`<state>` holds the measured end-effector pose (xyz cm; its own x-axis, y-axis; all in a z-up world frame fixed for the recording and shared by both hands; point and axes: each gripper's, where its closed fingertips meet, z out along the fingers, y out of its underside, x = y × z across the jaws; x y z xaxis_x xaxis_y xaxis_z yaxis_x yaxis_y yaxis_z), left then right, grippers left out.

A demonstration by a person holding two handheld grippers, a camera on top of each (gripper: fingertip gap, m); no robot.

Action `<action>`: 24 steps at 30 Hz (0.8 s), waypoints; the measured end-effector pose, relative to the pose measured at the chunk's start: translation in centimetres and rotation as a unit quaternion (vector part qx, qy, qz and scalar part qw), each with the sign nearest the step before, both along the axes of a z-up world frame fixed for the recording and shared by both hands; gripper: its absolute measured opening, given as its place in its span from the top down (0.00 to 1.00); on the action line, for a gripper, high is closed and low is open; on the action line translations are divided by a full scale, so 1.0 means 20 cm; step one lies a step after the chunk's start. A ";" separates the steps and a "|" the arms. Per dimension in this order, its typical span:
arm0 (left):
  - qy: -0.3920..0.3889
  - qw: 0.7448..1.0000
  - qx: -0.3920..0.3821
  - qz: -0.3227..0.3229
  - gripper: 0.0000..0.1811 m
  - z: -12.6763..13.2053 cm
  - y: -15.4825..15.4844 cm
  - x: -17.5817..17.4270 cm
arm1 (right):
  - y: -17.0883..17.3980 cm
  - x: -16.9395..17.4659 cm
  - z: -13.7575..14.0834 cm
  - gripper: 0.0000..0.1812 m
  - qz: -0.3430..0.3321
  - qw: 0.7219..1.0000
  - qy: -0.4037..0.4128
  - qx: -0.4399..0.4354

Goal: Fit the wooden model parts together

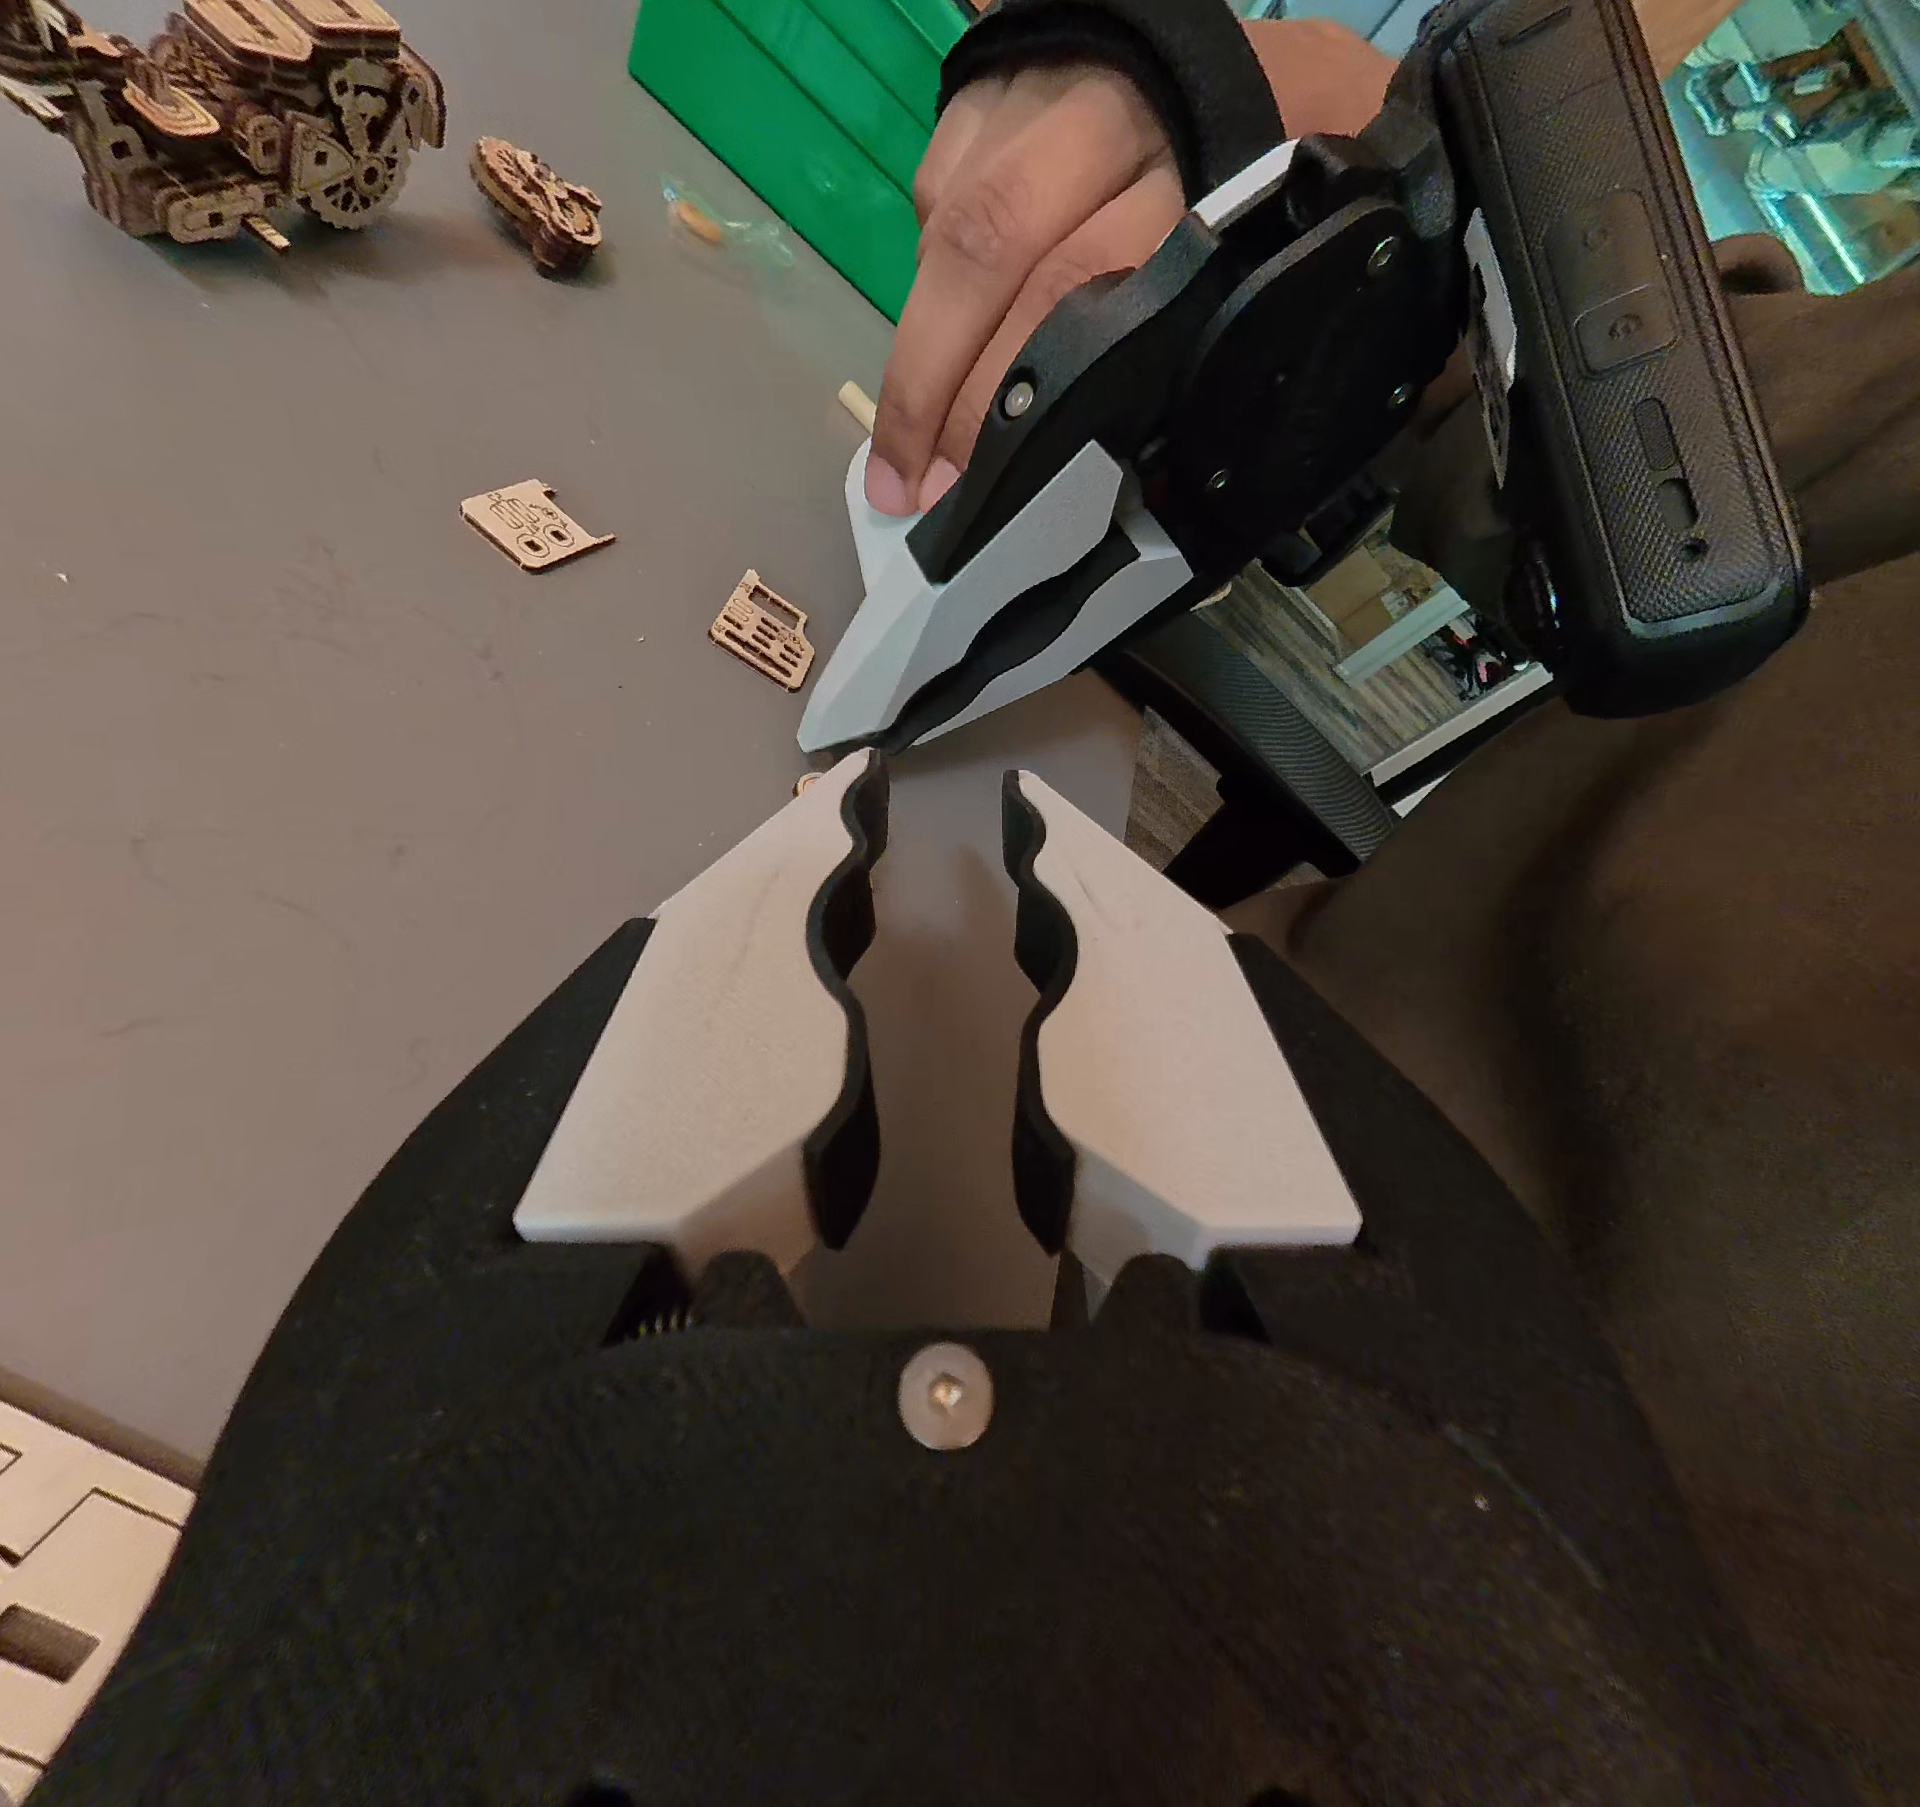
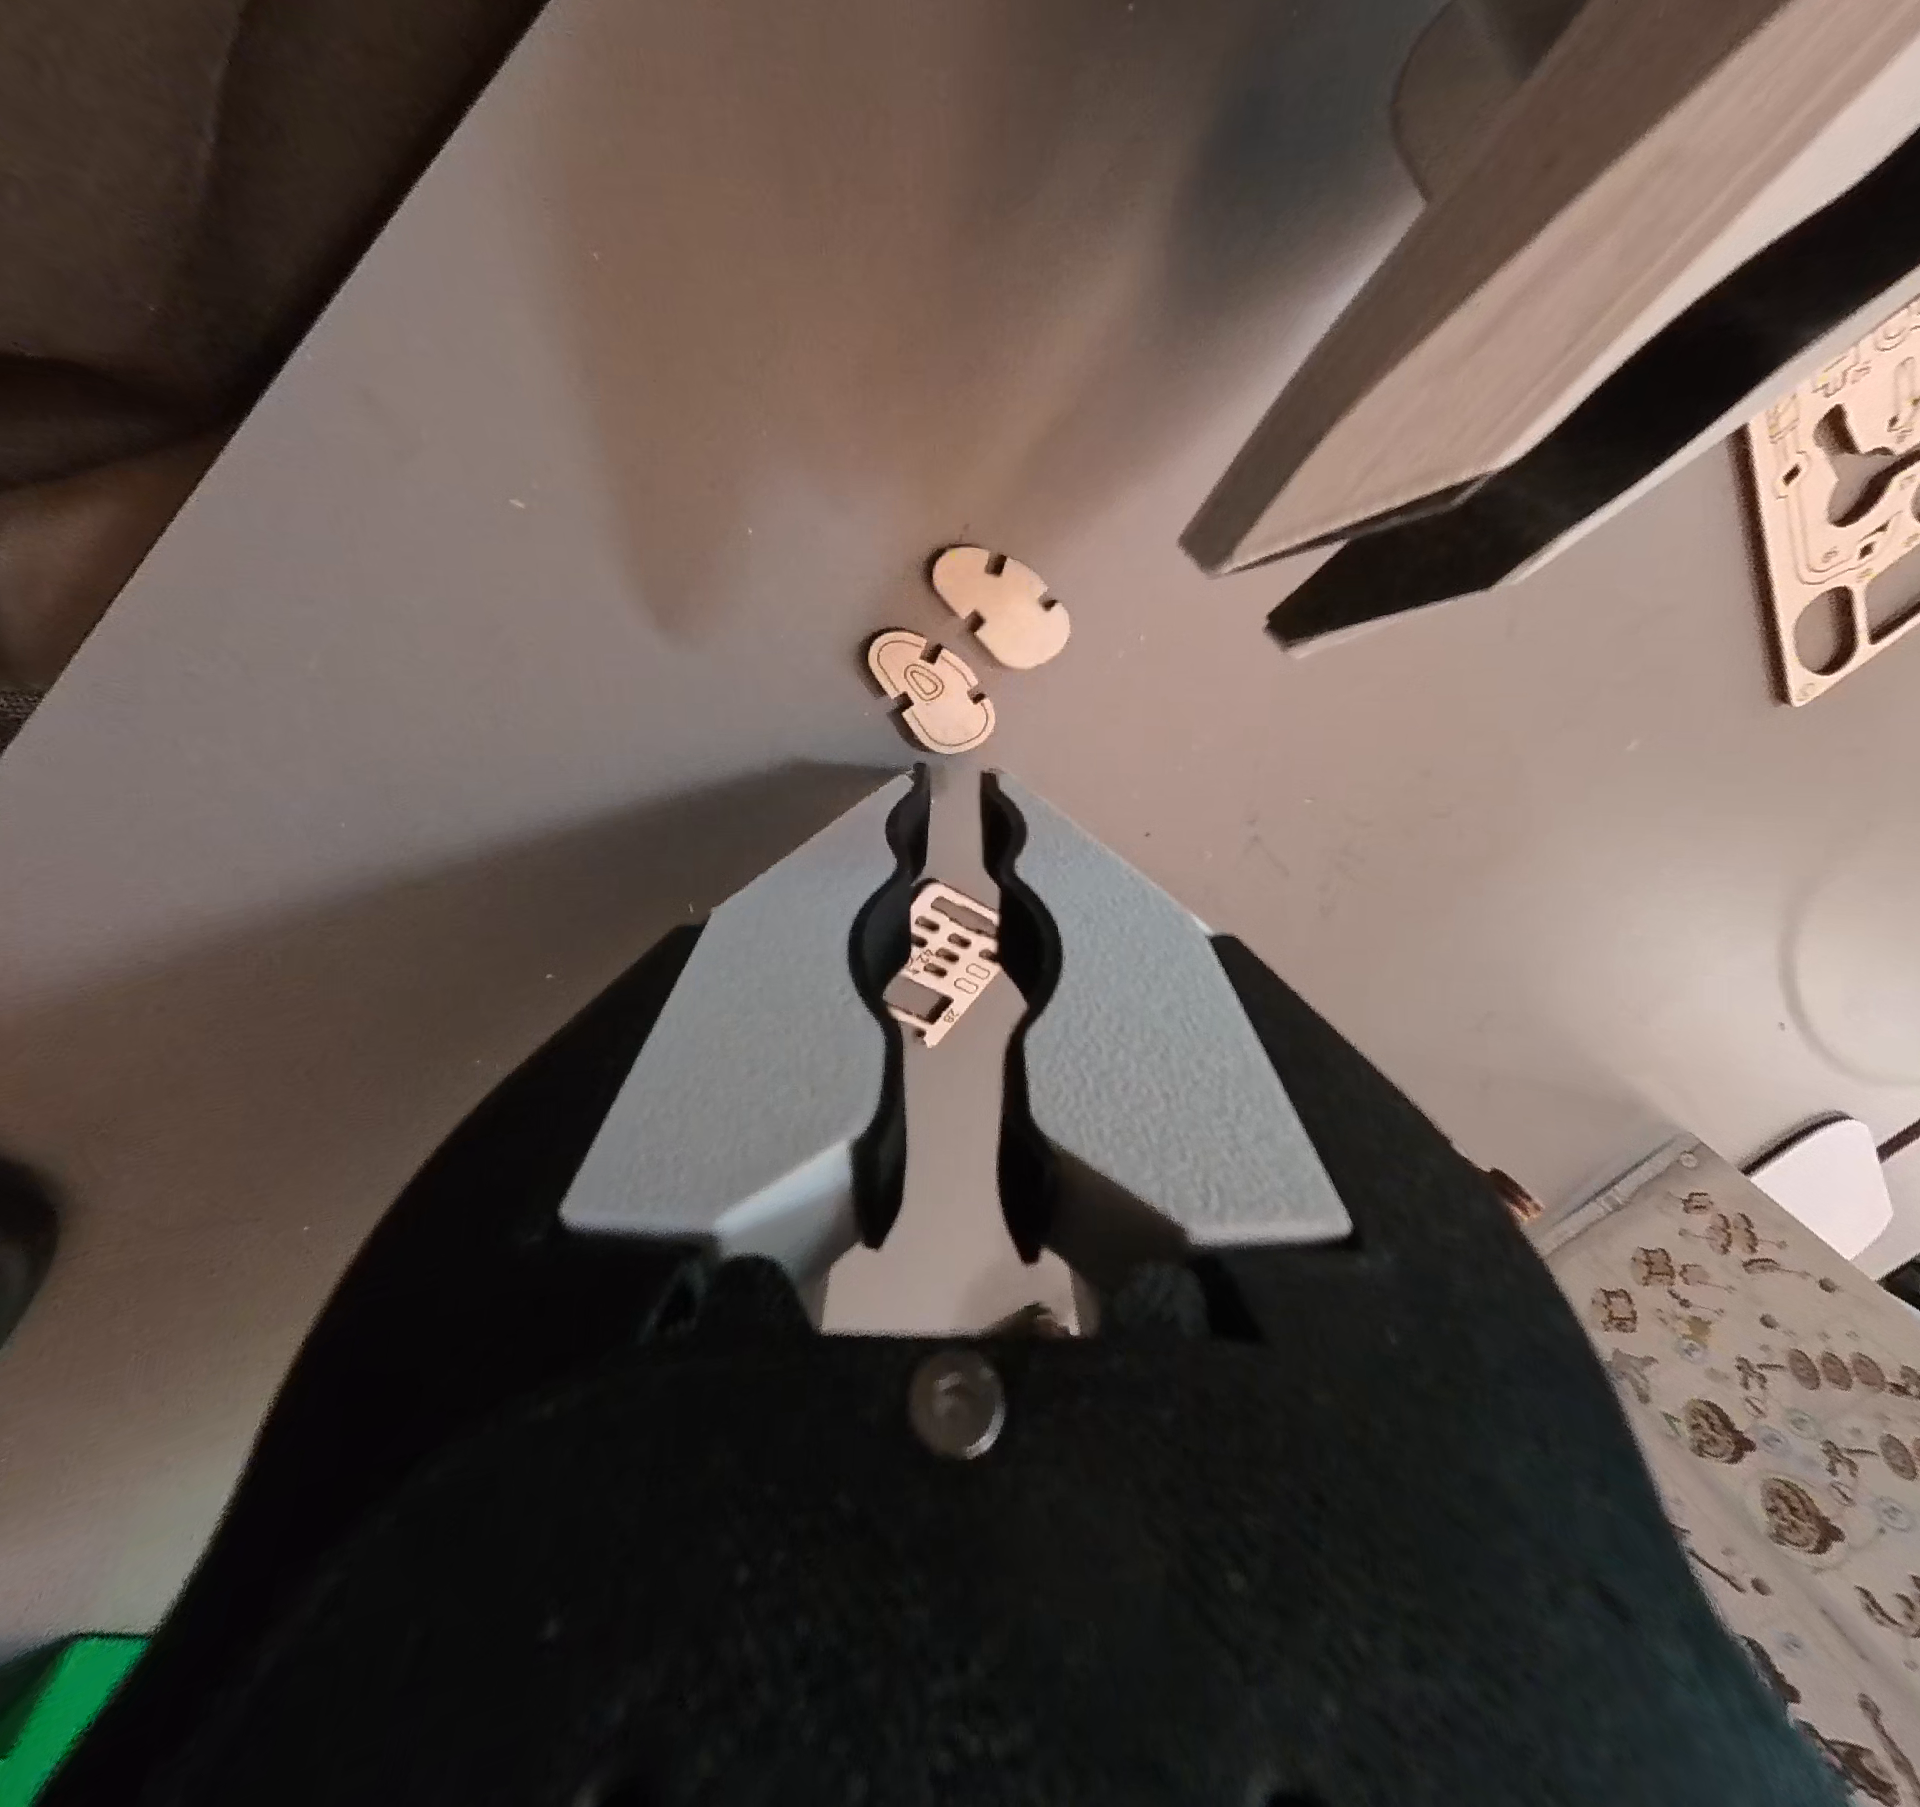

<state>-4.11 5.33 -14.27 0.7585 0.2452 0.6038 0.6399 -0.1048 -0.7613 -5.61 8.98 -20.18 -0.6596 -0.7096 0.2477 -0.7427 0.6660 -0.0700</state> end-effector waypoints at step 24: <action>-0.027 0.996 -0.010 0.088 0.91 -0.04 -0.08 -0.14 | -0.15 0.07 0.01 0.80 -0.407 0.848 -0.147 -0.305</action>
